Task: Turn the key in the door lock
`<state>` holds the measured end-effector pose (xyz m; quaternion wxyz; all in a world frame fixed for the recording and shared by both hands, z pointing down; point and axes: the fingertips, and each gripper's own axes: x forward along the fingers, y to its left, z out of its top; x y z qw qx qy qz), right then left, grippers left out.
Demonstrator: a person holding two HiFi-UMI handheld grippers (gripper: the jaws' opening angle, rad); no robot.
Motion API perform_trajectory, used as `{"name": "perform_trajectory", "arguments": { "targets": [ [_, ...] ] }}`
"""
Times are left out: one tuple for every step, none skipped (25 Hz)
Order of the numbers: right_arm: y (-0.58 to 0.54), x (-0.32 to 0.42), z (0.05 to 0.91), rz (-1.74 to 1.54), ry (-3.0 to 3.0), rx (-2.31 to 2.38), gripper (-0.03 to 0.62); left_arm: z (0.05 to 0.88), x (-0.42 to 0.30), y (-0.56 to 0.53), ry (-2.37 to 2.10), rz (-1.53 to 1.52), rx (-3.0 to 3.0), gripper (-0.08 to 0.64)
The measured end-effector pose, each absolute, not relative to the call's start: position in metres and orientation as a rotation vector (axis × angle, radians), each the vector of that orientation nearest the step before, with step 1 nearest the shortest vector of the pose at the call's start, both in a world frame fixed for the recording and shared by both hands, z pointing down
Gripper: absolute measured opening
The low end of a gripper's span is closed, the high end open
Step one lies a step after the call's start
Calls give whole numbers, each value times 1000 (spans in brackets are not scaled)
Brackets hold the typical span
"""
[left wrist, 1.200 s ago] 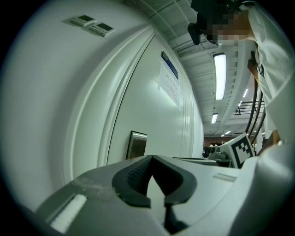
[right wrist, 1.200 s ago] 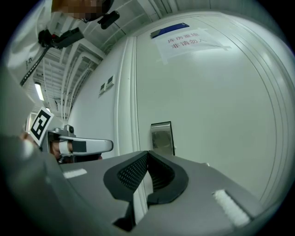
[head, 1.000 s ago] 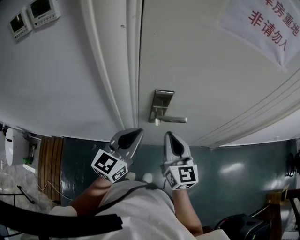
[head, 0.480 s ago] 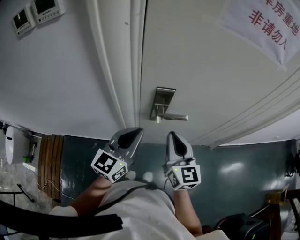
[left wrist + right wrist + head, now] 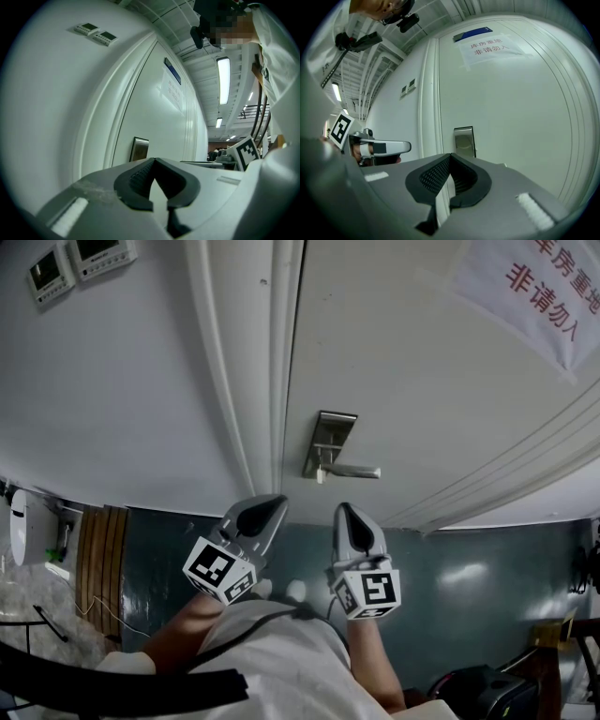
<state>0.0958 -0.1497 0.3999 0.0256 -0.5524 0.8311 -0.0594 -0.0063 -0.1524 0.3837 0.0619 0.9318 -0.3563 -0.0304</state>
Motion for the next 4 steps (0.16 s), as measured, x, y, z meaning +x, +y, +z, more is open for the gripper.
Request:
{"name": "perform_trajectory", "arguments": {
  "targets": [
    [-150,95,401,-183,2572,-1711,8,384,-7,-152,-1076,-91,2818,5],
    [-150,95,402,-182,2574,-1715,8,385,-8,-152,-1076,-90,2817,5],
    [-151,94,403,-181,2577,-1718,8,386,-9,-152,-1076,-90,2815,5],
    [-151,93,404,-181,2579,-1723,8,387,-10,-152,-1076,-89,2813,5]
  ]
}}
